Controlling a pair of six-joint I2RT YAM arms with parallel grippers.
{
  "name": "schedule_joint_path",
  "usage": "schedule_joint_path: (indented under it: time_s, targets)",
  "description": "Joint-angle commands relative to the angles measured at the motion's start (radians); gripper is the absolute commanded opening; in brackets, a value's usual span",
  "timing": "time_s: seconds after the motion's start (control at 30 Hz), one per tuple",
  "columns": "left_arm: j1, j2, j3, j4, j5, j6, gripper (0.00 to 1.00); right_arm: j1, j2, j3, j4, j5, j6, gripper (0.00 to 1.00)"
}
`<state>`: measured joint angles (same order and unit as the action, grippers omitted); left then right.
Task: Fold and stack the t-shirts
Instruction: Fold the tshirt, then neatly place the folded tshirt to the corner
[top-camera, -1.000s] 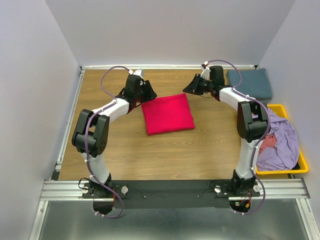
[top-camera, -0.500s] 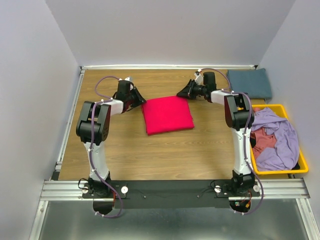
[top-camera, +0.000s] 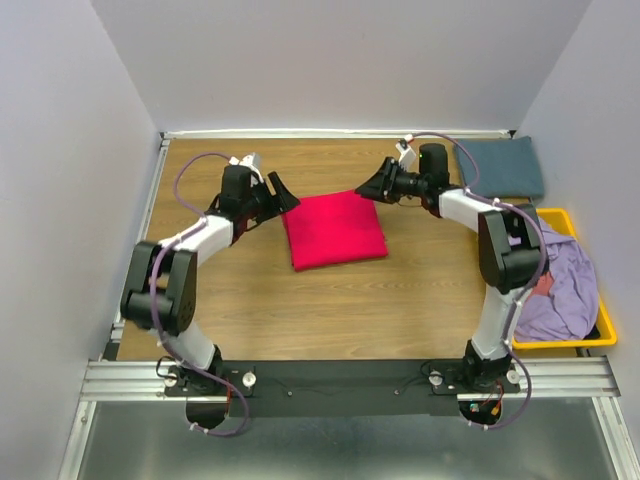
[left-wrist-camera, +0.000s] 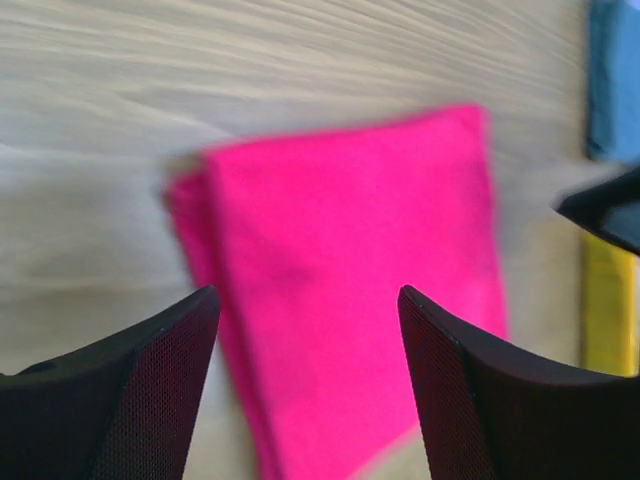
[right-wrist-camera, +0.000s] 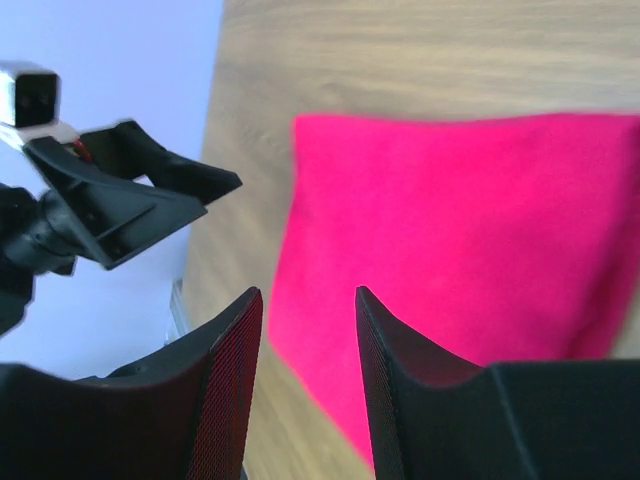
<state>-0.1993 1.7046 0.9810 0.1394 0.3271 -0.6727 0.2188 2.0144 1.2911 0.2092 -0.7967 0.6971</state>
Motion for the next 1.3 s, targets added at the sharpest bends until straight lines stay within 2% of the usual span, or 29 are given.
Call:
schedule_joint_path:
  time_s: [0.0, 0.07, 0.17, 0.23, 0.27, 0.4, 0.47, 0.53, 0.63, 0.73, 0.8, 0.83, 0.87, 0.9, 0.93, 1.03, 1.07, 1.13, 1.2, 1.27]
  targets:
    - [-0.107, -0.157, -0.111, -0.006, 0.032, 0.035, 0.77, 0.045, -0.095, -0.166, 0.009, -0.067, -0.050, 0.50]
    - [-0.188, -0.180, -0.149, 0.009, 0.033, 0.019, 0.72, 0.054, -0.109, -0.226, 0.041, -0.097, -0.062, 0.49]
    - [-0.233, -0.140, -0.241, 0.064, 0.061, -0.030, 0.61, 0.056, -0.097, -0.358, 0.131, -0.136, -0.038, 0.45]
    - [-0.233, -0.102, -0.307, 0.112, 0.057, -0.076, 0.44, 0.053, -0.051, -0.410, 0.171, -0.136, -0.062, 0.43]
    - [-0.233, -0.096, -0.326, 0.120, 0.043, -0.083, 0.44, 0.053, -0.031, -0.421, 0.174, -0.130, -0.071, 0.42]
    - [-0.194, -0.074, -0.390, 0.106, -0.016, -0.125, 0.31, 0.036, 0.032, -0.470, 0.211, -0.095, -0.076, 0.37]
    - [-0.161, -0.097, -0.415, 0.118, -0.028, -0.148, 0.27, 0.034, 0.020, -0.484, 0.210, -0.079, -0.079, 0.37]
    - [-0.109, -0.123, -0.433, 0.112, -0.036, -0.146, 0.26, 0.034, -0.012, -0.493, 0.207, -0.073, -0.074, 0.37]
    - [-0.080, -0.175, -0.401, 0.037, -0.057, -0.101, 0.31, 0.034, -0.127, -0.480, 0.130, -0.037, -0.108, 0.39]
    - [-0.084, -0.239, -0.334, -0.035, -0.111, -0.036, 0.58, 0.034, -0.285, -0.426, -0.042, 0.057, -0.178, 0.46]
    - [-0.113, -0.293, -0.267, -0.099, -0.181, 0.026, 0.78, 0.034, -0.357, -0.380, -0.167, 0.204, -0.208, 0.54]
    - [-0.135, -0.307, -0.236, -0.127, -0.221, 0.059, 0.82, 0.034, -0.423, -0.365, -0.206, 0.265, -0.221, 0.57]
    - [-0.197, -0.318, -0.204, -0.188, -0.305, 0.086, 0.90, 0.034, -0.452, -0.349, -0.306, 0.403, -0.226, 0.64]
    - [-0.230, -0.316, -0.170, -0.219, -0.354, 0.111, 0.91, 0.034, -0.483, -0.337, -0.350, 0.472, -0.229, 0.67]
    - [-0.303, -0.307, -0.107, -0.265, -0.411, 0.166, 0.92, 0.034, -0.526, -0.313, -0.435, 0.601, -0.226, 0.75]
    - [-0.412, -0.281, -0.004, -0.323, -0.488, 0.267, 0.91, 0.034, -0.569, -0.279, -0.557, 0.758, -0.222, 0.84]
    - [-0.496, -0.255, 0.019, -0.333, -0.540, 0.301, 0.91, 0.034, -0.592, -0.274, -0.623, 0.842, -0.220, 0.88]
    - [-0.572, -0.202, 0.076, -0.357, -0.632, 0.385, 0.90, 0.033, -0.617, -0.285, -0.668, 0.907, -0.202, 0.91]
    - [-0.679, -0.159, 0.122, -0.366, -0.678, 0.433, 0.87, 0.033, -0.660, -0.326, -0.699, 0.919, -0.177, 0.93]
    - [-0.733, -0.084, 0.156, -0.377, -0.707, 0.501, 0.85, 0.033, -0.695, -0.370, -0.714, 0.919, -0.154, 0.93]
